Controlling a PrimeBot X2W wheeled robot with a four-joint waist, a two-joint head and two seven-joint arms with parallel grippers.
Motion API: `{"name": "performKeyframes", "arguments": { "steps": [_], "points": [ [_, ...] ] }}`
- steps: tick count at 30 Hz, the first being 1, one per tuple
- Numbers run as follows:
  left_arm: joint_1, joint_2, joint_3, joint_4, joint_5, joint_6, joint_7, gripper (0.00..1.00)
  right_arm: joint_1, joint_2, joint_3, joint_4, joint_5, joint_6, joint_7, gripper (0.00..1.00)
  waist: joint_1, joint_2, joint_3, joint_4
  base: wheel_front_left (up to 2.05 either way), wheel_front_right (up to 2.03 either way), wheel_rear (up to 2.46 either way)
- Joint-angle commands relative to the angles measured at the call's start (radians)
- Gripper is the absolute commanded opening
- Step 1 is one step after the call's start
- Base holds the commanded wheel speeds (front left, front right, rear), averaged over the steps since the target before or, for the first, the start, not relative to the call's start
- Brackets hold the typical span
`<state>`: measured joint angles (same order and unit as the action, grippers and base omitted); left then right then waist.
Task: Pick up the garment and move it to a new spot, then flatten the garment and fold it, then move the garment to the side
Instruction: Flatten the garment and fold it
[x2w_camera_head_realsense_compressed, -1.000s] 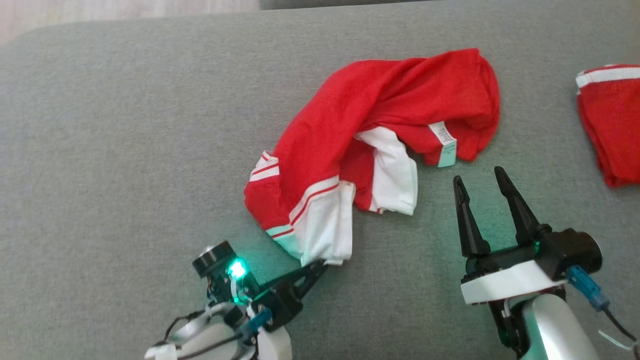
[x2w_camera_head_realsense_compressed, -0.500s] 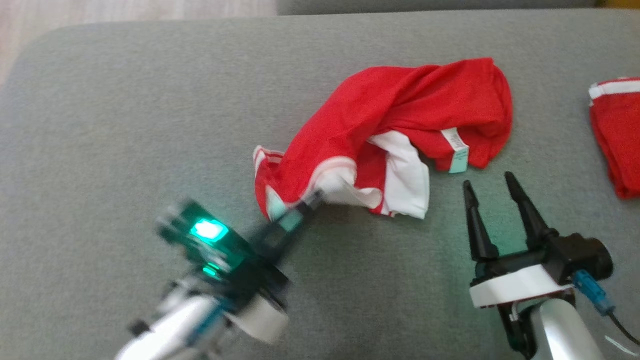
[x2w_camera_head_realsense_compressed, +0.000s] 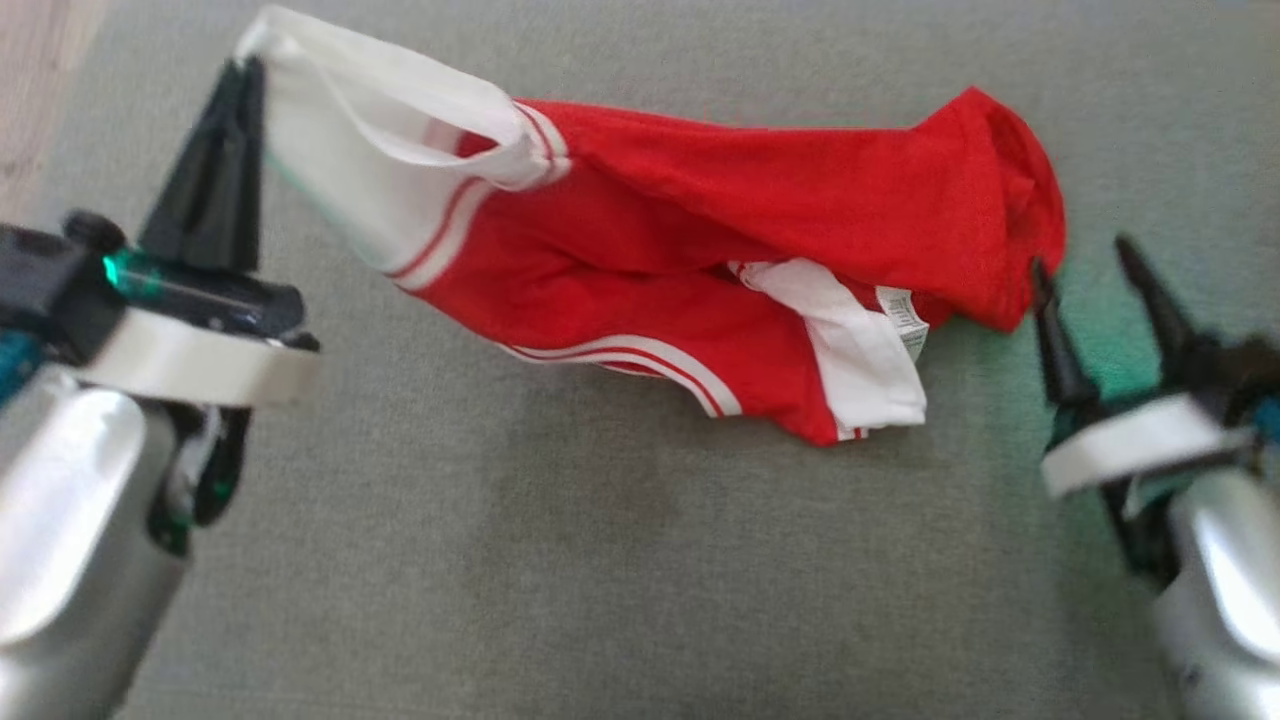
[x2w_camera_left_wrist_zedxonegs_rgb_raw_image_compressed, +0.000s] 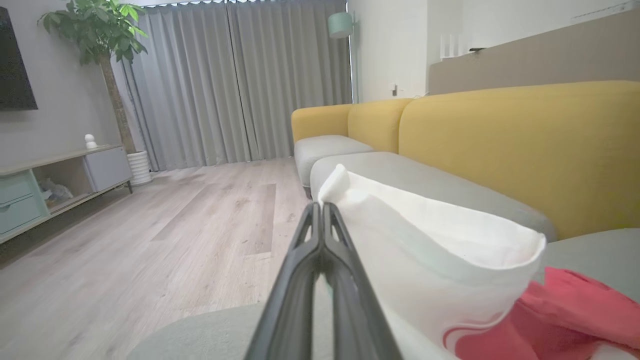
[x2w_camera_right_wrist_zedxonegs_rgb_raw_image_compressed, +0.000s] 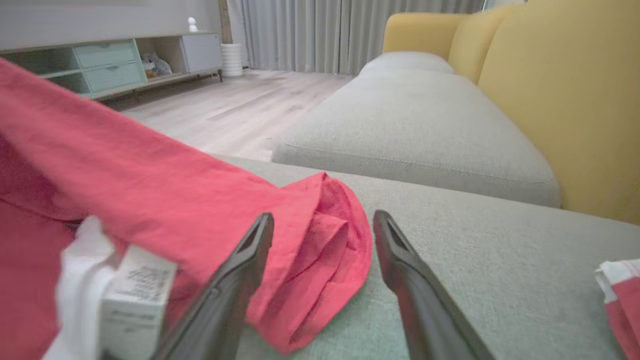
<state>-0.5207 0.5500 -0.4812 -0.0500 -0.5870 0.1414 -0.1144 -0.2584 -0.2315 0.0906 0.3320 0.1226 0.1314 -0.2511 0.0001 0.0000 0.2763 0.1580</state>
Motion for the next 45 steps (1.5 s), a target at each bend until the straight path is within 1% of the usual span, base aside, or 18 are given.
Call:
{"name": "performKeyframes", "arguments": {
  "steps": [1, 4, 7, 10, 12, 17, 22, 27, 29, 30, 34, 37, 38, 39, 40, 45],
  "points": [
    [-0.07, 0.053, 0.063, -0.007, -0.006, -0.011, 0.004, 0.0, -0.058, -0.036, 0.04, -0.012, 0.043, -0.001, 0.023, 1.0, -0.0001, 0.0, 0.033, 0.019, 0.0, 0.0, 0.0],
    [-0.099, 0.042, 0.077, 0.045, -0.047, -0.037, 0.006, 0.0, -0.141, -0.114, 0.107, 0.007, 0.166, -0.001, 0.106, 1.0, -0.0001, 0.0, 0.06, 0.04, 0.0, 0.0, 0.0],
    [-0.135, 0.028, 0.063, 0.095, -0.041, -0.059, -0.006, 0.0, -0.179, -0.2, 0.176, -0.022, 0.293, -0.001, 0.193, 1.0, -0.0001, 0.0, 0.074, 0.07, 0.0, 0.0, 0.0],
    [-0.161, 0.01, 0.052, 0.136, -0.039, -0.074, -0.021, 0.0, -0.167, -0.264, 0.219, -0.077, 0.401, -0.001, 0.243, 1.0, -0.0001, 0.0, 0.077, 0.085, 0.0, 0.0, 0.0],
    [-0.178, 0.004, 0.046, 0.166, -0.034, -0.083, -0.035, 0.0, -0.122, -0.3, 0.229, -0.129, 0.482, -0.001, 0.264, 1.0, -0.0001, 0.0, 0.074, 0.089, 0.0, 0.0, 0.0],
    [-0.184, 0.013, 0.052, 0.192, -0.034, -0.089, -0.051, 0.0, -0.065, -0.321, 0.261, -0.187, 0.574, -0.001, 0.289, 1.0, -0.0001, 0.0, 0.07, 0.077, 0.0, 0.0, 0.0],
    [-0.186, 0.021, 0.043, 0.191, -0.029, -0.096, -0.05, 0.0, -0.117, -0.341, 0.285, -0.193, 0.63, -0.001, 0.331, 1.0, -0.0001, 0.0, 0.077, 0.079, 0.0, 0.0, 0.0],
    [-0.201, 0.011, 0.032, 0.19, -0.024, -0.099, -0.054, 0.0, -0.219, -0.365, 0.322, -0.137, 0.695, -0.001, 0.434, 1.0, -0.0001, 0.0, 0.089, 0.095, 0.0, 0.0, 0.0],
    [-0.208, 0.006, 0.026, 0.192, -0.022, -0.102, -0.056, 0.0, -0.256, -0.362, 0.331, -0.102, 0.726, -0.001, 0.468, 1.0, -0.0001, 0.0, 0.092, 0.104, 0.0, 0.0, 0.0],
    [-0.208, 0.006, 0.026, 0.192, -0.022, -0.102, -0.056, 0.0, -0.256, -0.362, 0.331, -0.102, 0.726, -0.001, 0.468, 1.0, -0.0001, 0.0, 0.092, 0.104, 0.0, 0.0, 0.0],
    [-0.221, -0.005, 0.015, 0.202, -0.02, -0.108, -0.06, 0.0, -0.317, -0.362, 0.355, -0.023, 0.759, -0.001, 0.517, 1.0, -0.0001, 0.0, 0.097, 0.121, 0.0, 0.0, 0.0],
    [-0.229, -0.014, 0.007, 0.213, -0.019, -0.114, -0.065, 0.0, -0.345, -0.354, 0.372, 0.015, 0.8, -0.001, 0.521, 1.0, -0.0001, 0.0, 0.096, 0.13, 0.0, 0.0, 0.0],
    [-0.232, -0.016, 0.005, 0.216, -0.019, -0.116, -0.066, 0.0, -0.352, -0.354, 0.38, 0.02, 0.812, -0.001, 0.518, 0.49, -0.0001, 0.0, 0.096, 0.132, 0.0, 0.0, 0.0],
    [-0.235, -0.018, 0.003, 0.218, -0.019, -0.118, -0.068, 0.0, -0.36, -0.357, 0.39, 0.02, 0.82, -0.001, 0.511, 0.09, -0.0001, 0.0, 0.096, 0.133, 0.0, 0.0, 0.0],
    [-0.237, -0.018, 0.001, 0.219, -0.019, -0.121, -0.07, 0.0, -0.367, -0.36, 0.399, 0.019, 0.83, -0.001, 0.498, 0.0, -0.0001, 0.0, 0.096, 0.132, 0.0, 0.0, 0.0],
    [-0.248, -0.014, 0.003, 0.219, -0.016, -0.13, -0.085, 0.0, -0.408, -0.373, 0.412, 0.01, 0.887, -0.001, 0.395, 0.0, -0.0001, 0.0, 0.101, 0.124, 0.0, 0.0, 0.0]
  ]
}}
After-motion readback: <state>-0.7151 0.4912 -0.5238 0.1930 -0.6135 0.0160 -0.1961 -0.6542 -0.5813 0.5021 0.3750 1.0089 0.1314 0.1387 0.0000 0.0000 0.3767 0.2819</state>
